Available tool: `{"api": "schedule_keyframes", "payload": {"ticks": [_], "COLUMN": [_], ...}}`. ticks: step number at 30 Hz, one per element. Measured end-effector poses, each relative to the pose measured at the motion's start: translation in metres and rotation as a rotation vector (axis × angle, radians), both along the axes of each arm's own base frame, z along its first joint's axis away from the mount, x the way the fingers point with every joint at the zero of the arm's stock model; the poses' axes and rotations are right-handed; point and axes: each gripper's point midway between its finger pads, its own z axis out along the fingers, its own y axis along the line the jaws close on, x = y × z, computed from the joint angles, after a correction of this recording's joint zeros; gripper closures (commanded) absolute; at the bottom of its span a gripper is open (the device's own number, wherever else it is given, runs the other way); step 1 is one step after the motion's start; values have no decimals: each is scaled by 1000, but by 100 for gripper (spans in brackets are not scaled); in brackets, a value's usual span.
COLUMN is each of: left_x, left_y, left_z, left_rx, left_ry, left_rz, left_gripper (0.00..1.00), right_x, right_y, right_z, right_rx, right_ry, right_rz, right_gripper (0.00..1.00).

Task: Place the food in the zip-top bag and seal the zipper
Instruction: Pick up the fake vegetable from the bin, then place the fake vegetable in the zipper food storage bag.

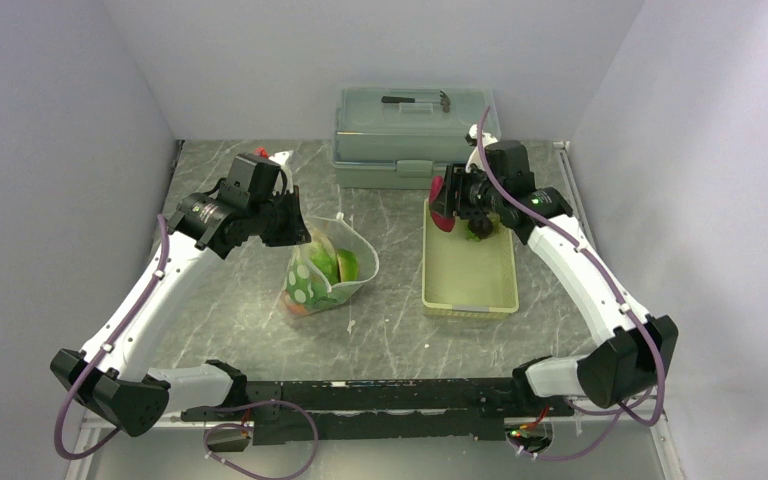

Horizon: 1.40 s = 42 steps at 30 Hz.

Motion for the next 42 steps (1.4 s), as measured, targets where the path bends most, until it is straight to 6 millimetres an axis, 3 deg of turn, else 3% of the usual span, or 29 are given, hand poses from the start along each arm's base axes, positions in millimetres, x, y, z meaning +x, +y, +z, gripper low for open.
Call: {"api": "schedule_keyframes", "payload": {"ticks": [10, 17, 25, 34, 42], "left_x": [2, 4, 4, 4, 4], "left_y": [0, -1, -1, -1, 0], "left_z": [1, 2, 2, 2, 2], "left_rx": [3, 4, 5, 4, 4], "left_ry": [1, 0, 0, 1, -1], "left_rz": [2, 4, 7, 7, 7], "left_gripper": [100, 100, 100, 100, 100], "right_x": [-45, -82, -102, -90, -80], "right_y": [46, 91, 139, 174, 196], "right_z": [62, 76, 61, 40, 5], "right_rx": [164, 191, 160, 67, -29], "right_ry": [-68, -78, -36, -29, 14], "right_rz": [244, 426, 566, 615, 647], "right_gripper": [100, 100, 100, 100, 88]}}
